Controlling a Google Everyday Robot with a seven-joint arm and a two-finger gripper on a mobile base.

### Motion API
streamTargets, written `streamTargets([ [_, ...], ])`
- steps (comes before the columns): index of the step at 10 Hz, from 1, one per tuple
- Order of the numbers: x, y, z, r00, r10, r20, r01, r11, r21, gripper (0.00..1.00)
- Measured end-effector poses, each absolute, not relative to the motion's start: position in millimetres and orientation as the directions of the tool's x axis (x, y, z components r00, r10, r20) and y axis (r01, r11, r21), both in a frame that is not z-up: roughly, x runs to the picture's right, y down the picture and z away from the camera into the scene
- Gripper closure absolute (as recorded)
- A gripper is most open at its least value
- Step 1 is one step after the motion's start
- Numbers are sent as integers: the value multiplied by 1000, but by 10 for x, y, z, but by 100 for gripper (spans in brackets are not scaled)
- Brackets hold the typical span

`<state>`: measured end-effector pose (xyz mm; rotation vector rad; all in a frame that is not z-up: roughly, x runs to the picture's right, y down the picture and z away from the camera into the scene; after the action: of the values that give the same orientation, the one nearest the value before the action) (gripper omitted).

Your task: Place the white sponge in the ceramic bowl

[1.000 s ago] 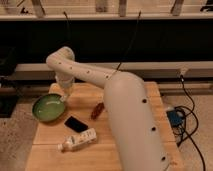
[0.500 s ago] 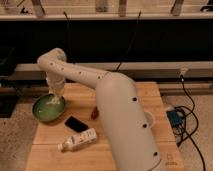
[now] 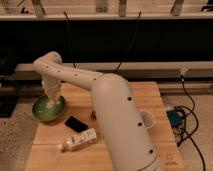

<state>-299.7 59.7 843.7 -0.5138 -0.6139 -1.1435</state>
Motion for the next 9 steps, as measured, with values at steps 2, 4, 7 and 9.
streamTargets([
  [2, -3068, 664, 8475, 270, -672, 689, 945, 321, -58, 99],
  [4, -3116, 734, 8539, 261, -671, 694, 949, 309, -58, 99],
  [7, -3124, 805, 8606, 256, -668, 699, 954, 293, -69, 97],
  [9, -3126, 853, 8639, 254, -663, 704, 955, 285, -77, 77],
])
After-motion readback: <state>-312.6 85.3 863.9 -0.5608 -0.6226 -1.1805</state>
